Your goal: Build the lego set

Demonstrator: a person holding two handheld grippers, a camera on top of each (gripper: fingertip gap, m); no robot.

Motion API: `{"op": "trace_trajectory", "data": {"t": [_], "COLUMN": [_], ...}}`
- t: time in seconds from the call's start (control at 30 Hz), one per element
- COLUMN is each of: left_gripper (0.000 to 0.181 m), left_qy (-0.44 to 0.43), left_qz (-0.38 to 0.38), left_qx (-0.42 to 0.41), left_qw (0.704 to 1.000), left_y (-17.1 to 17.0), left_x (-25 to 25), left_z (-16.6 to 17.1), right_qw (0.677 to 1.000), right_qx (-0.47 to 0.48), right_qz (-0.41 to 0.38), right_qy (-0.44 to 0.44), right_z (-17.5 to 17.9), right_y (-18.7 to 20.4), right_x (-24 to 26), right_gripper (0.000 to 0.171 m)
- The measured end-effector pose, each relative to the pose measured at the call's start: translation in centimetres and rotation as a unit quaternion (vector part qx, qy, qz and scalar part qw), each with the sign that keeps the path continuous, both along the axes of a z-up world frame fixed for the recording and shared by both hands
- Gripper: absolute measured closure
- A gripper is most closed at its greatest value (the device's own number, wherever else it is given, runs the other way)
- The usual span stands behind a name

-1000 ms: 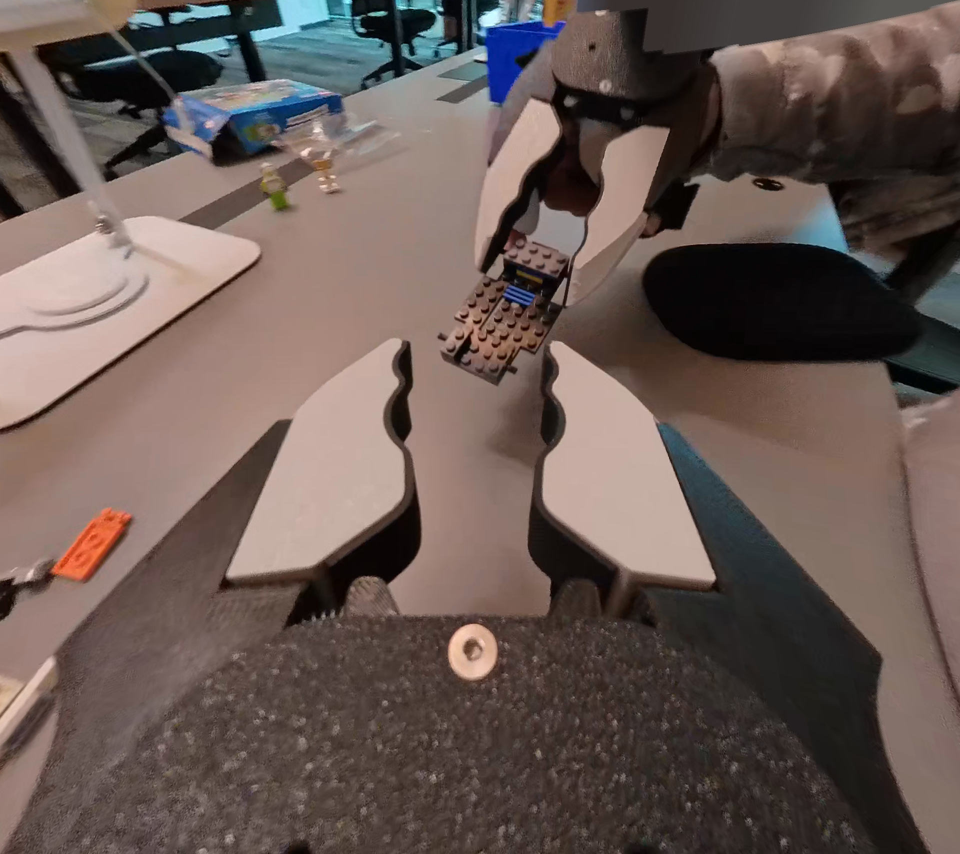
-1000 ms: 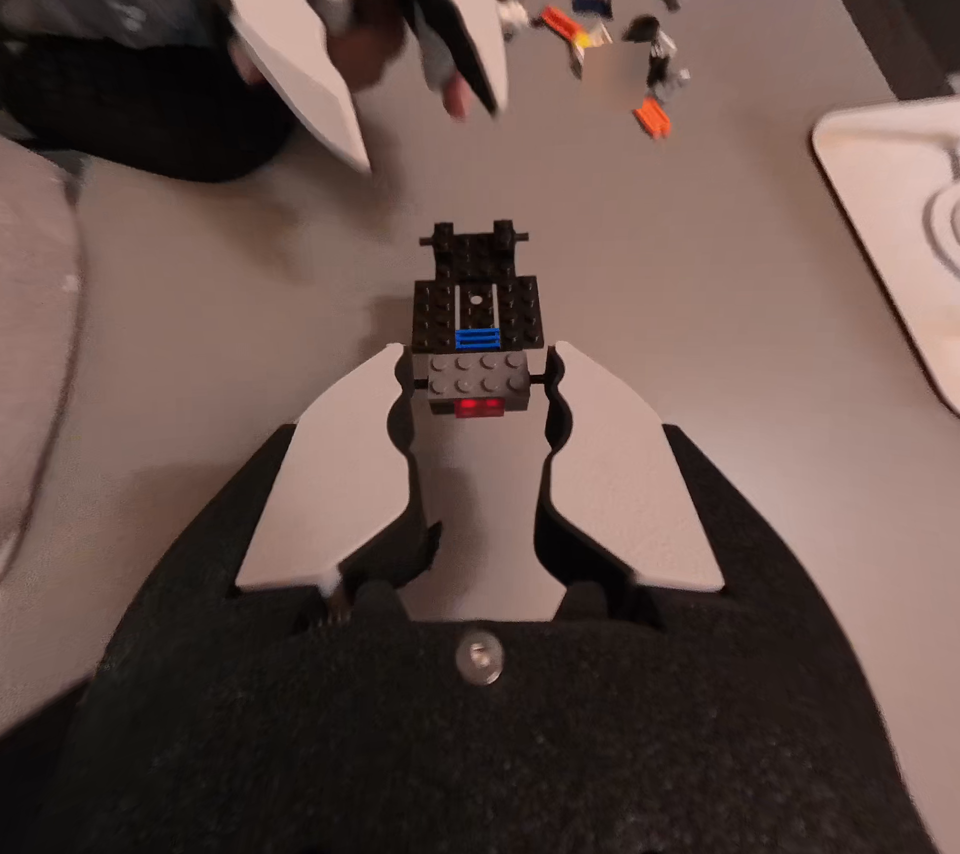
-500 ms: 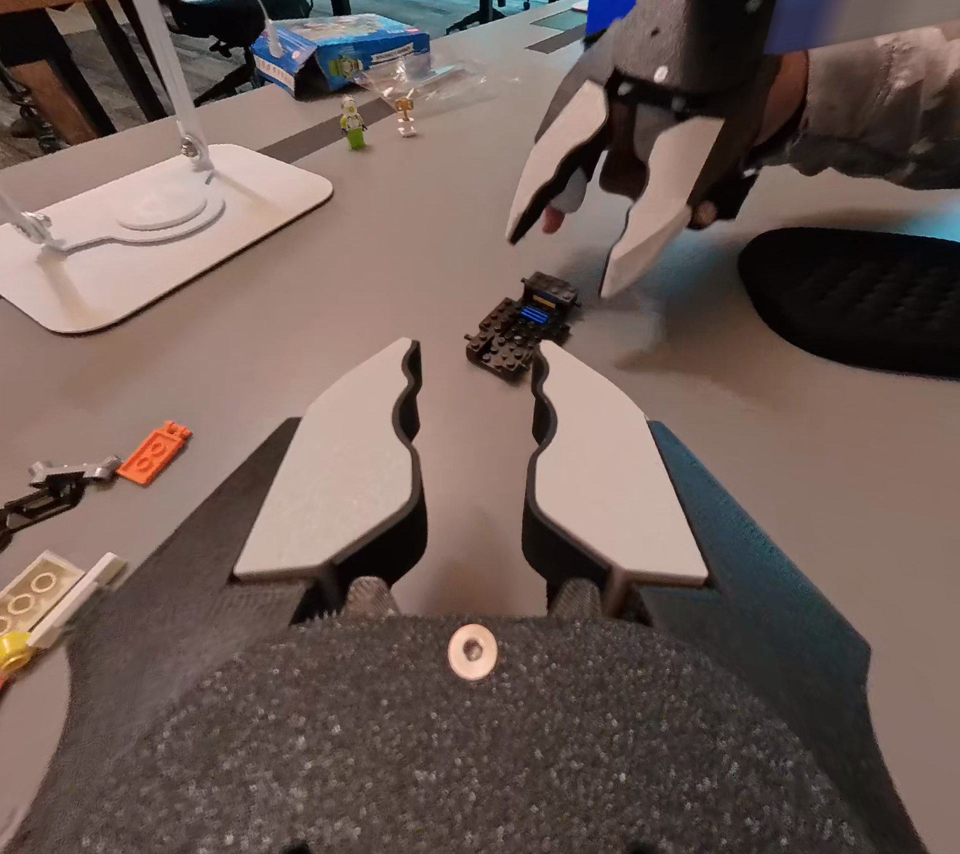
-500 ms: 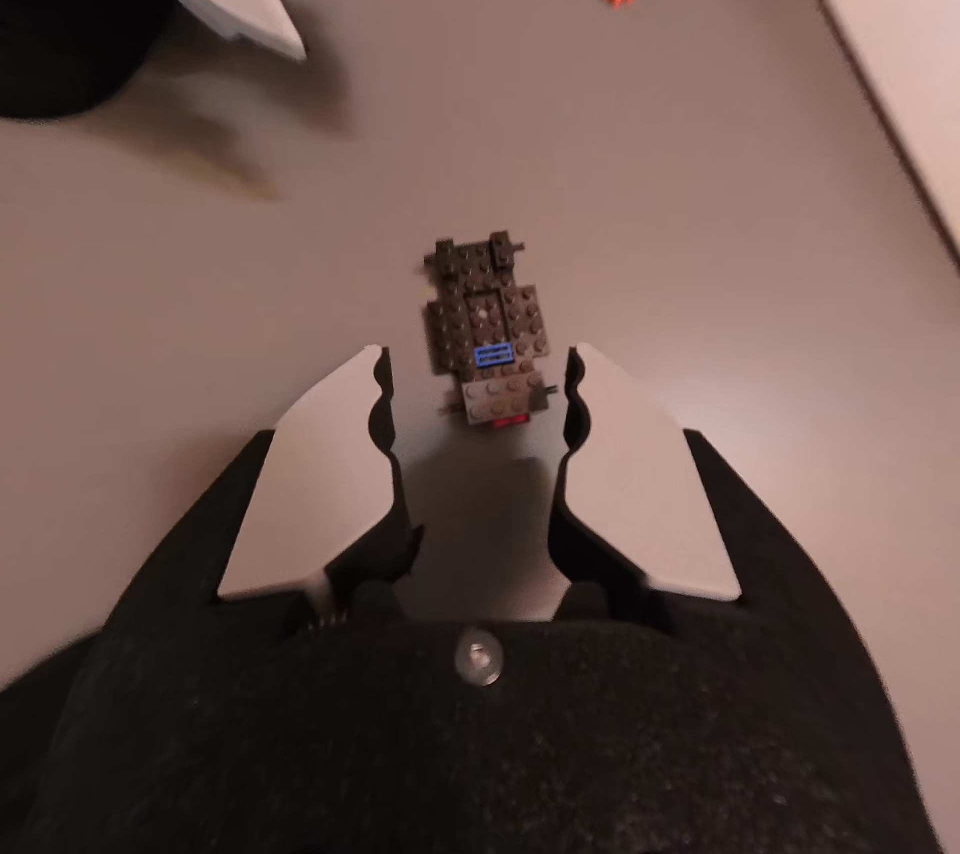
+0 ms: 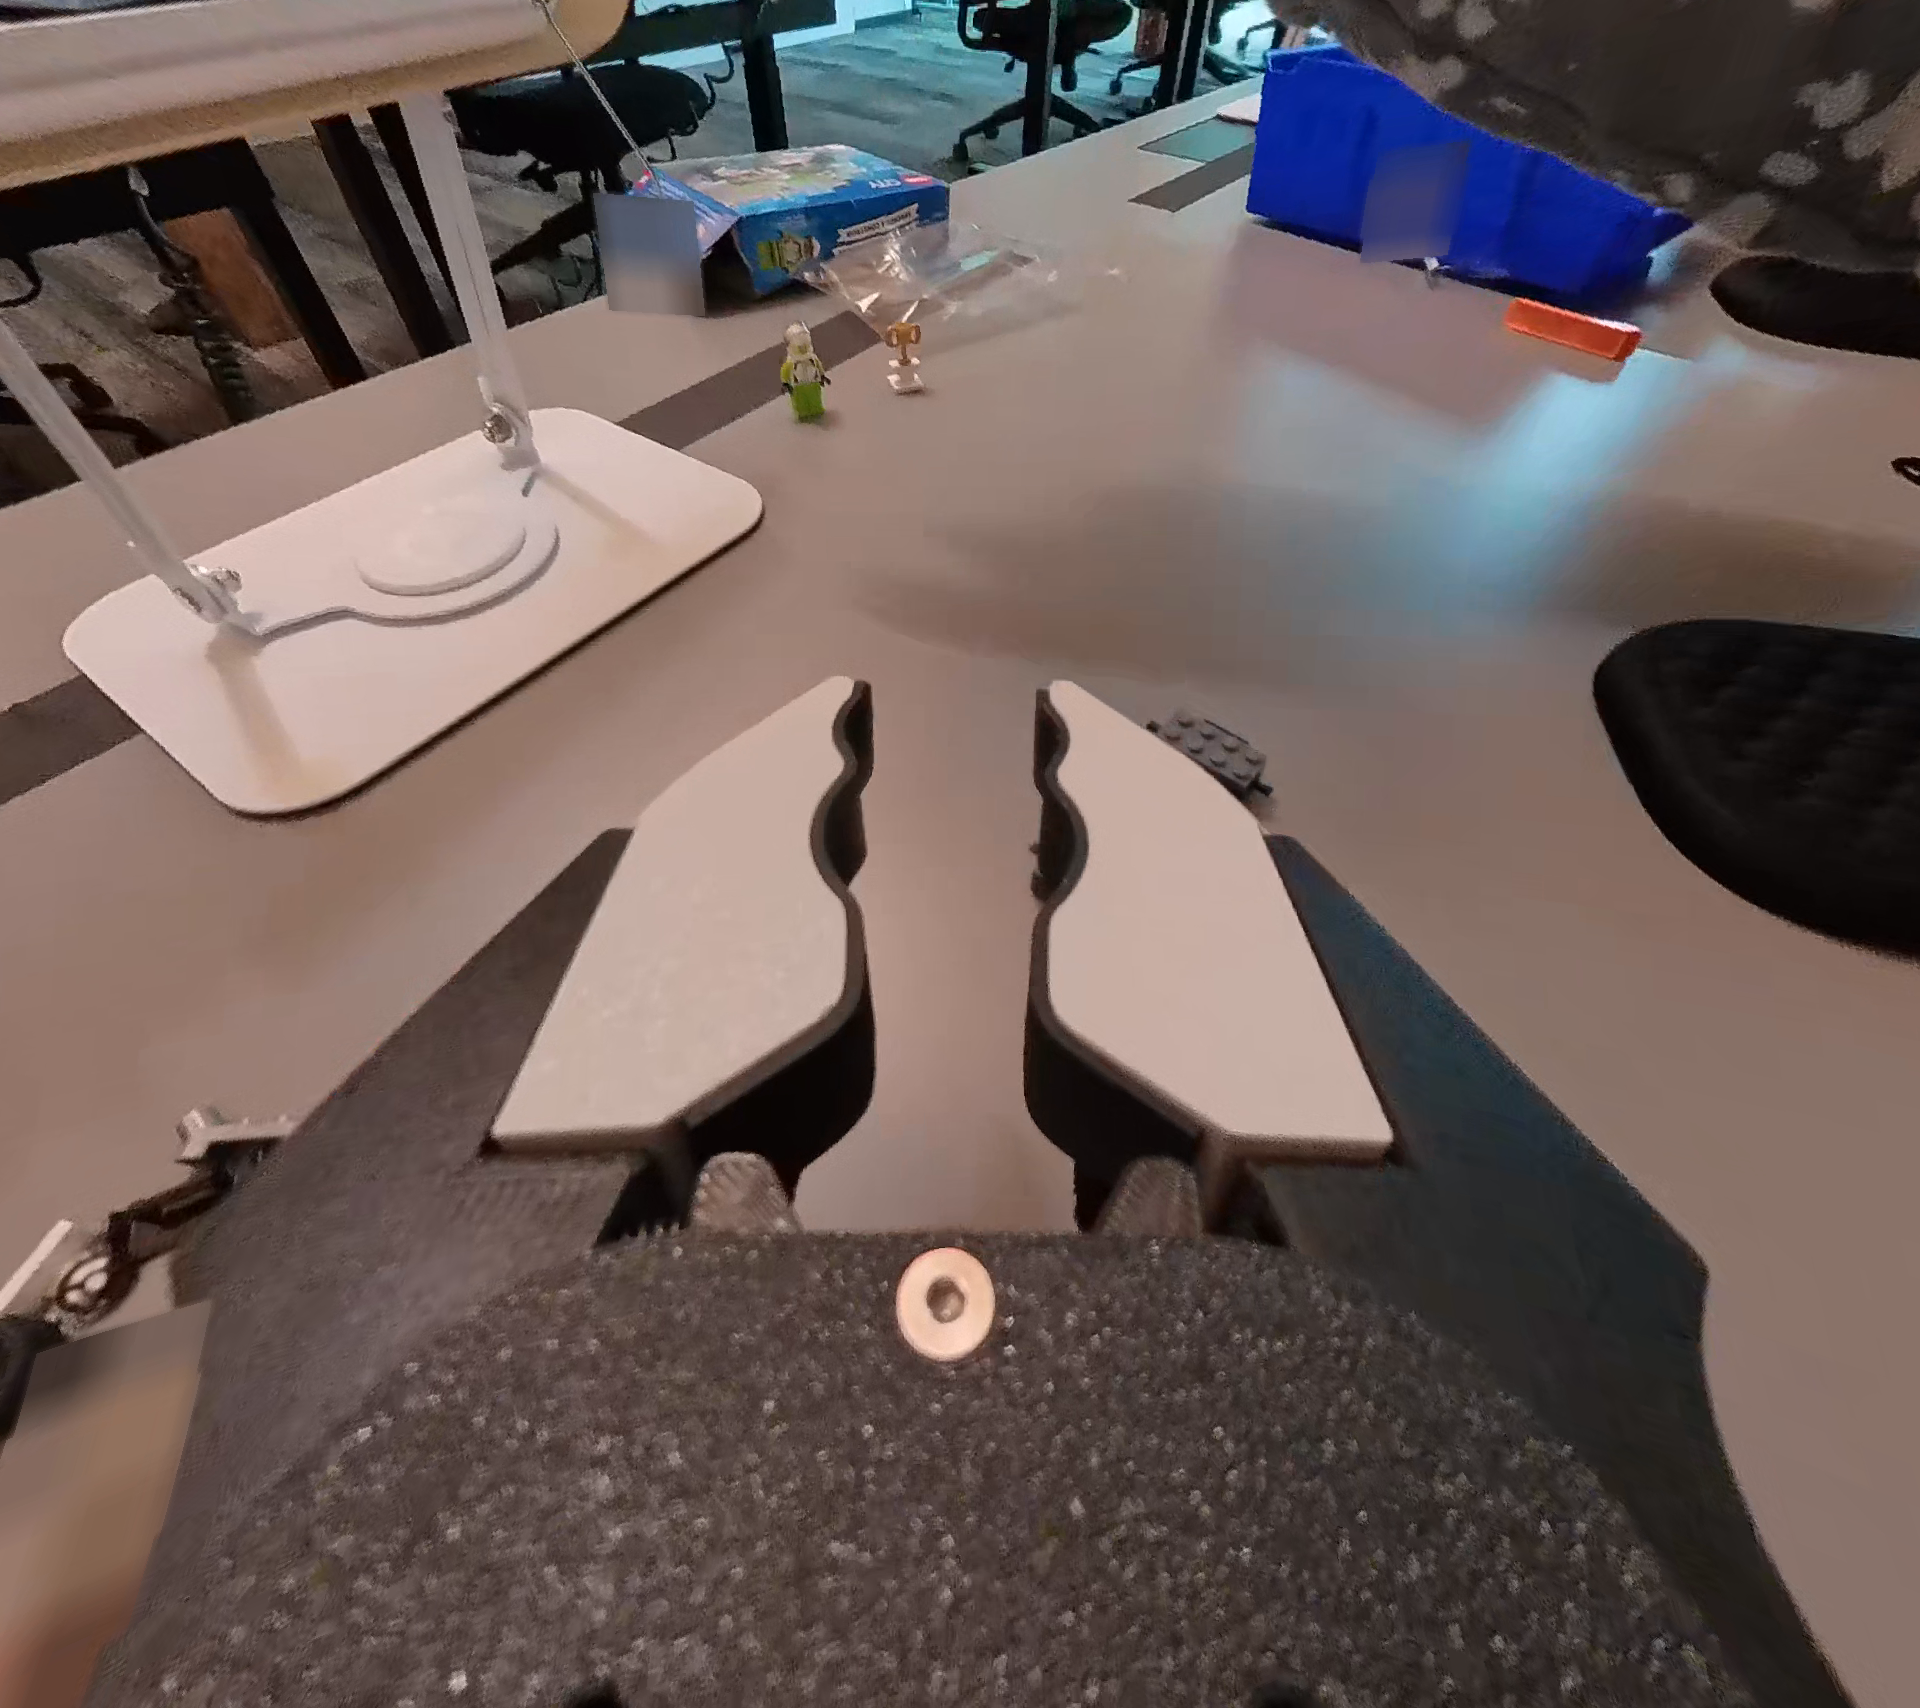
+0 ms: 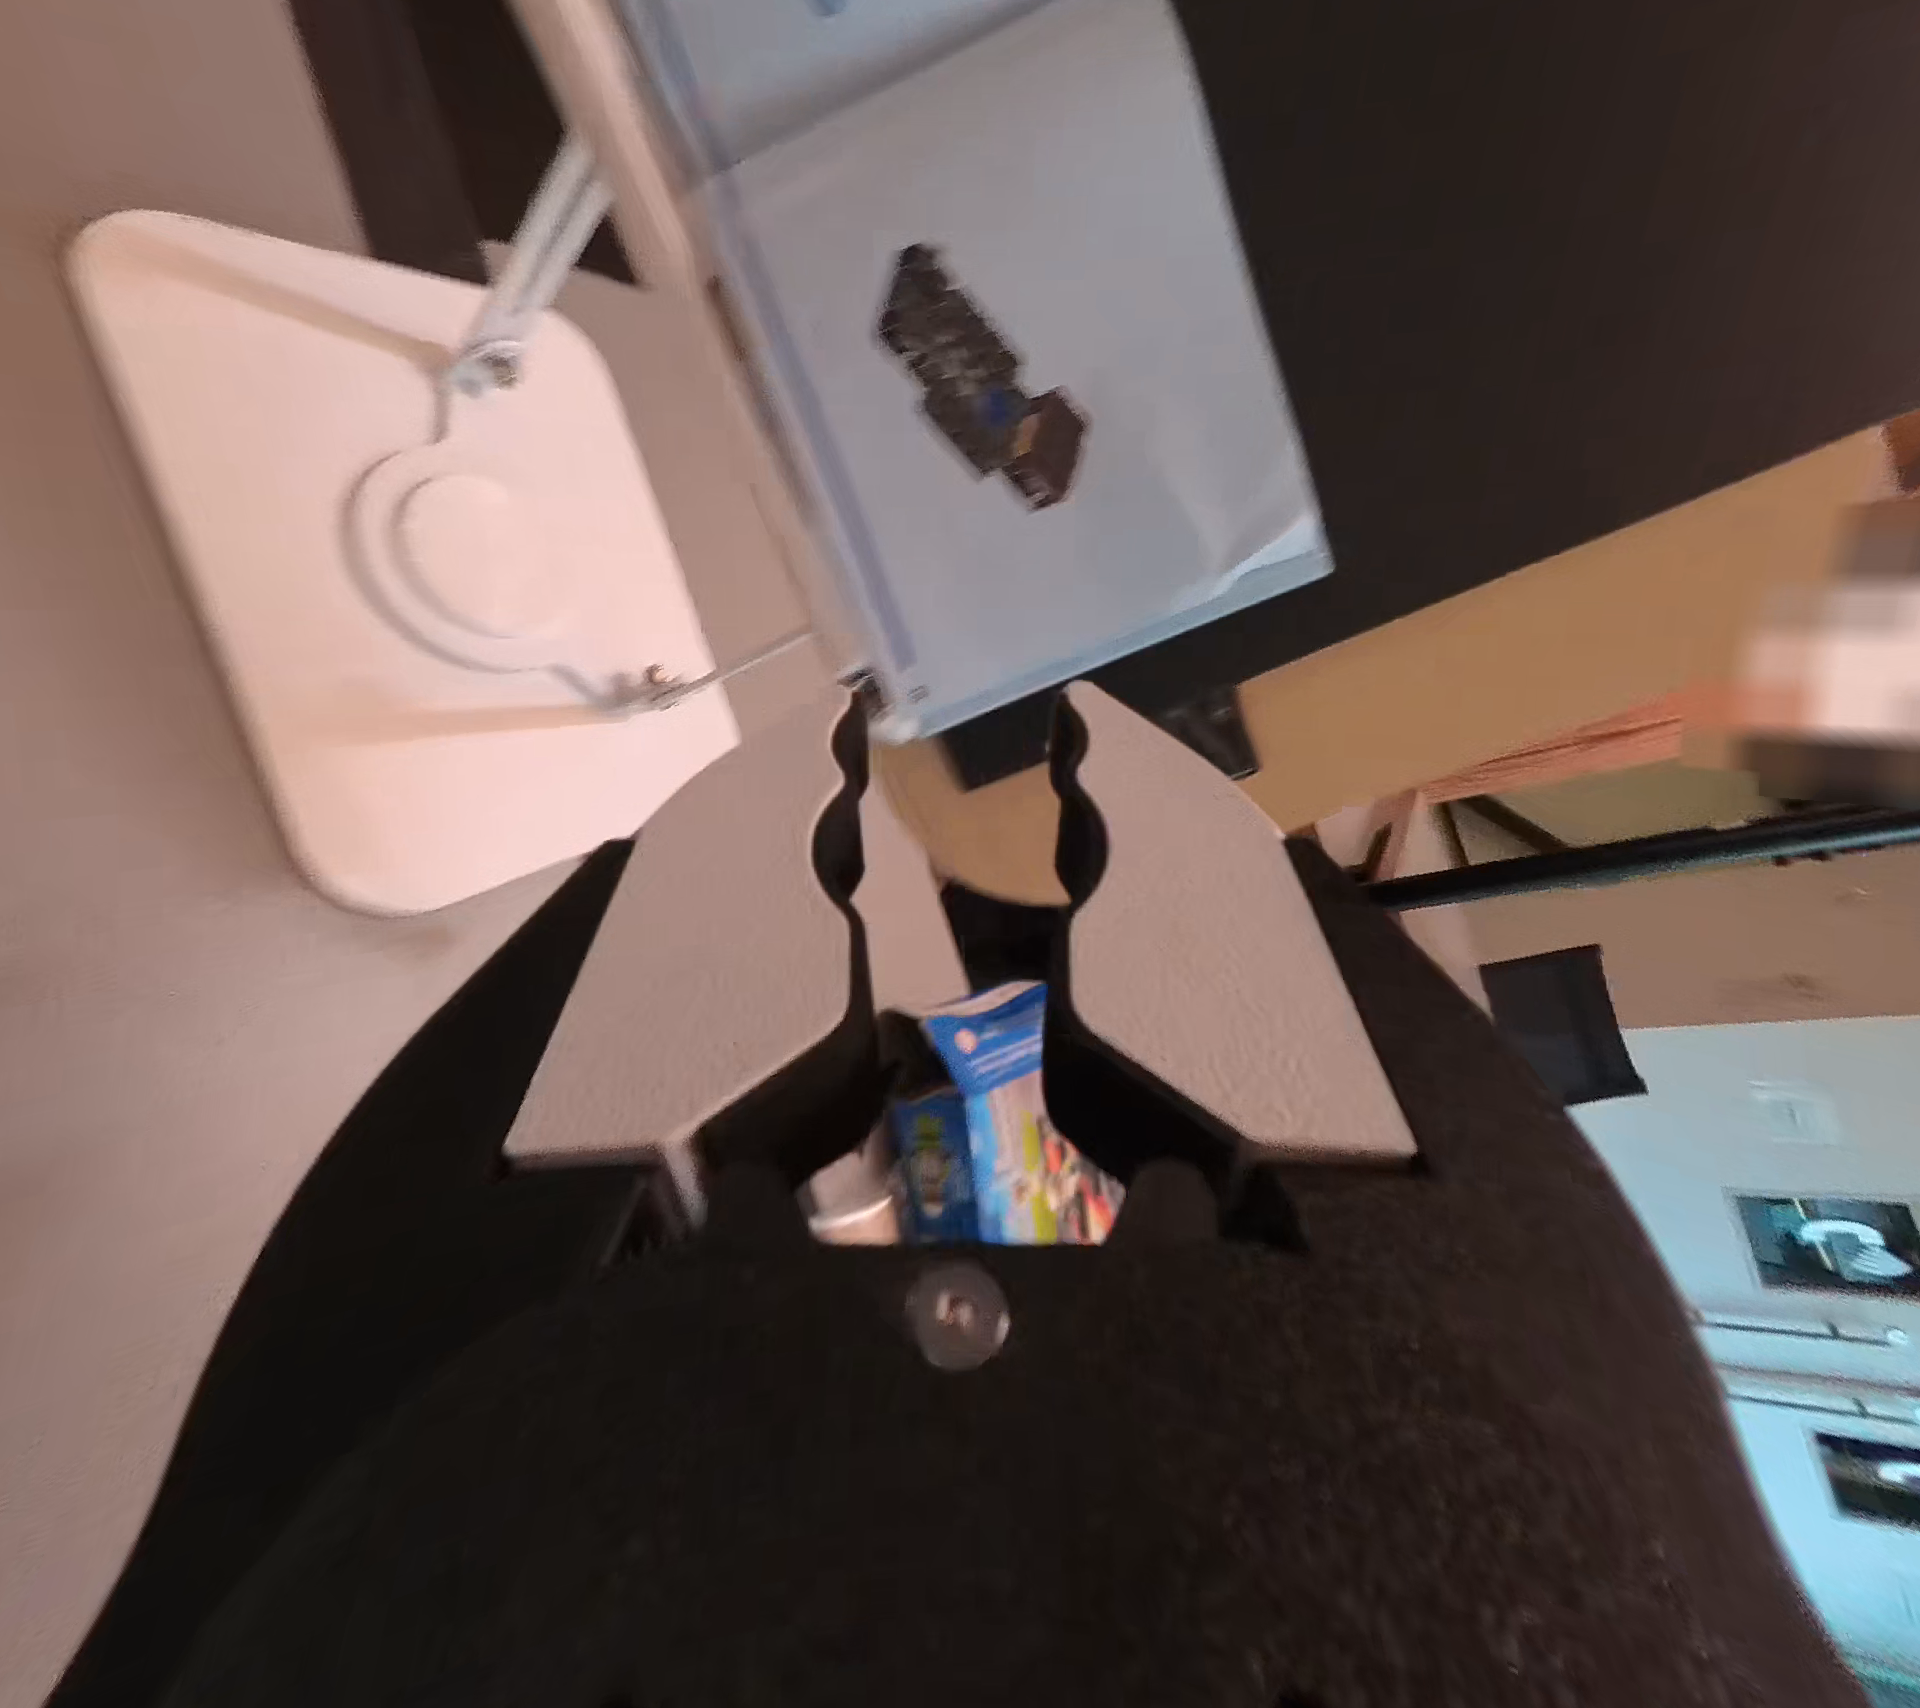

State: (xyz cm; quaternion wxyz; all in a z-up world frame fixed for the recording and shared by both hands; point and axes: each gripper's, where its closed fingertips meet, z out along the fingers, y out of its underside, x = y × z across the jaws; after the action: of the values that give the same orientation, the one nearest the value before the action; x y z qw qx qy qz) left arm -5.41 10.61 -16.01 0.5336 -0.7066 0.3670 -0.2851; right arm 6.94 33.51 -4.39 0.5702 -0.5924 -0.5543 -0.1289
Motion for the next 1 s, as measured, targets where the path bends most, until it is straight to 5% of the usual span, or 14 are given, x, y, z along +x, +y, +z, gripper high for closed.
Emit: {"op": "trace_trajectory", "data": {"t": [0.3, 0.87, 1.0], "left_gripper": [0.155, 0.158, 0.158], "left_qy": [0.0, 0.004, 0.007], "left_qz": [-0.001, -0.012, -0.015], "left_qx": [-0.013, -0.021, -0.021], "left_qw": [1.0, 1.0, 1.0], "left_y": [0.7, 0.3, 0.2], "left_x": [-0.1, -0.4, -0.2], "left_z": [-2.3, -3.2, -3.4], "right_qw": [0.982, 0.975, 0.974], "right_qx": [-0.03, -0.072, -0.089], "right_qz": [-0.046, -0.027, -0.003], "right_qy": [0.183, 0.21, 0.208], "right_z": [4.4, 2.1, 1.3], "right_y": [5.6, 5.6, 4.5], "right_x": [-1.4, -2.6, -3.8], "right_gripper": [0.129, 0.169, 0.161]}}
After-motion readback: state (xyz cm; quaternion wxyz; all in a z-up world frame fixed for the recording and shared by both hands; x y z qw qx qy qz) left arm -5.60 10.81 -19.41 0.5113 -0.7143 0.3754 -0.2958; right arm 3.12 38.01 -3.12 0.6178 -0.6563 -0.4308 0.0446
